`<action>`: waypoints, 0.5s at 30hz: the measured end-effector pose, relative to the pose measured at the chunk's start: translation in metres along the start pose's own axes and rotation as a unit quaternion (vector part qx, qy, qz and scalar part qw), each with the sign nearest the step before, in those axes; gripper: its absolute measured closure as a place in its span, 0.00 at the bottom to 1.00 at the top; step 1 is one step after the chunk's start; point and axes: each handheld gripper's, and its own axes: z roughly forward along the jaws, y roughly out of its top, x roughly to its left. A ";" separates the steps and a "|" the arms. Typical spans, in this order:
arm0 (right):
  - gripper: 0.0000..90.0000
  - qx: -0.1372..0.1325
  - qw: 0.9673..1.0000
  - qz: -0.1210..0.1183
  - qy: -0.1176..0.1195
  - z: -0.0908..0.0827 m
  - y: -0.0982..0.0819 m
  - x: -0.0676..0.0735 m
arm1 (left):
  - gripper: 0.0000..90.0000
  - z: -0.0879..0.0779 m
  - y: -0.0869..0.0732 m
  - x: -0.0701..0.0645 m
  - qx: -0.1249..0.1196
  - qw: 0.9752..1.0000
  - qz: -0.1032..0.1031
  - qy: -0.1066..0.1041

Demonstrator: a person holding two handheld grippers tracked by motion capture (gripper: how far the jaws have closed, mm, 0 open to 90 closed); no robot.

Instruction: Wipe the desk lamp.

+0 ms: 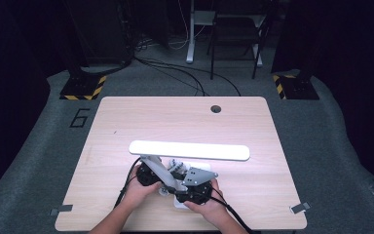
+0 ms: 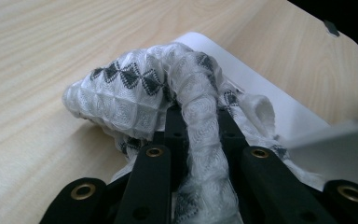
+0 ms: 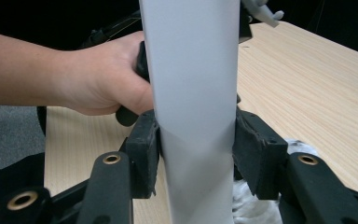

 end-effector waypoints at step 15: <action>0.58 0.000 1.000 -0.005 -0.004 0.000 0.000 0.000 | 0.88 -0.015 -0.020 -0.015 0.014 1.000 0.021 0.001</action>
